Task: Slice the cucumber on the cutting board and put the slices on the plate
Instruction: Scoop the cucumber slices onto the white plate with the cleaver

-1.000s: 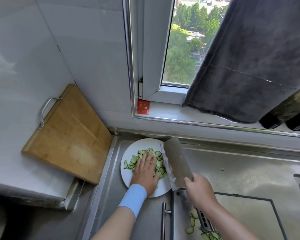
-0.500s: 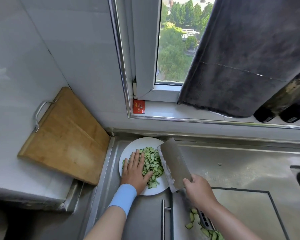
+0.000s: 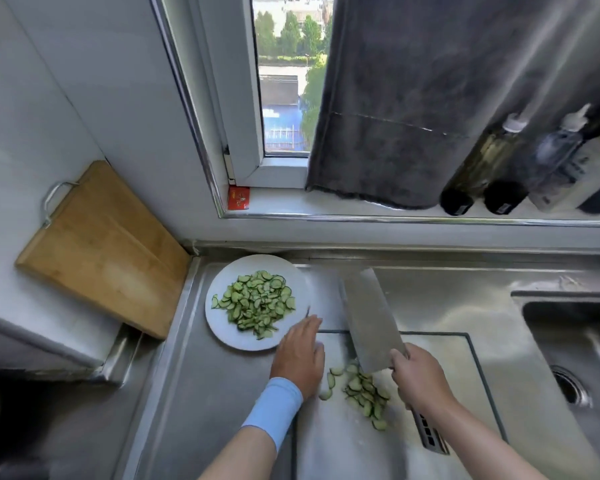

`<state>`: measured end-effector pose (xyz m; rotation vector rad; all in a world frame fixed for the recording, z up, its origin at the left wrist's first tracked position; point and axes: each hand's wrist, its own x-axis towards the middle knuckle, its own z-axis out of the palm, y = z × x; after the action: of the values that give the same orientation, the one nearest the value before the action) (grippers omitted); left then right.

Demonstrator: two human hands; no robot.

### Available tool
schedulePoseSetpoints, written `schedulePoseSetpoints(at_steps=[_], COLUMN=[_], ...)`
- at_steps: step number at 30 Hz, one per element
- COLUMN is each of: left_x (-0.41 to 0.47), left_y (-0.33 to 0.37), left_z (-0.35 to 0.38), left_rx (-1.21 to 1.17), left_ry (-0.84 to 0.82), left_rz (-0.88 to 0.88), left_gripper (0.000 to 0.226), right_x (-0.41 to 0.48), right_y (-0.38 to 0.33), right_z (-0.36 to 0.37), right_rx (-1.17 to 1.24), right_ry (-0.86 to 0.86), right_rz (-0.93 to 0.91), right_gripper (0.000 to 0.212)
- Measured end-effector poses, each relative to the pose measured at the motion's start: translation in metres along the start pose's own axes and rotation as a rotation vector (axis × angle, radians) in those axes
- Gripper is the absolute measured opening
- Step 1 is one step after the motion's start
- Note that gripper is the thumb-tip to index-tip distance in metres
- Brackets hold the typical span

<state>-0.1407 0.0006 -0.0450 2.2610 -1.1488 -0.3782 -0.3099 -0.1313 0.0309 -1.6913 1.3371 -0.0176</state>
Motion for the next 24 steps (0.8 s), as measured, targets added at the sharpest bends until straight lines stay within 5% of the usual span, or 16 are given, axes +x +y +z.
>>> schedulePoseSetpoints(at_steps=[8, 16, 24], left_x=[-0.056, -0.064, -0.043], left_y=[0.045, 0.059, 0.068], left_z=[0.046, 0.072, 0.089], left_rx=[0.308, 0.284, 0.191], left_ry=[-0.326, -0.204, -0.148], left_rz=[-0.036, -0.153, -0.179], left_gripper=[0.119, 0.088, 0.095], right_x=[-0.026, -0.041, -0.033], right_y=[0.103, 0.153, 0.135], right_z=[-0.043, -0.040, -0.017], right_rx=[0.001, 0.040, 0.100], right_ry=[0.035, -0.048, -0.161], right_rz=[0.073, 0.116, 0.191], right_gripper=[0.033, 0.029, 0.025])
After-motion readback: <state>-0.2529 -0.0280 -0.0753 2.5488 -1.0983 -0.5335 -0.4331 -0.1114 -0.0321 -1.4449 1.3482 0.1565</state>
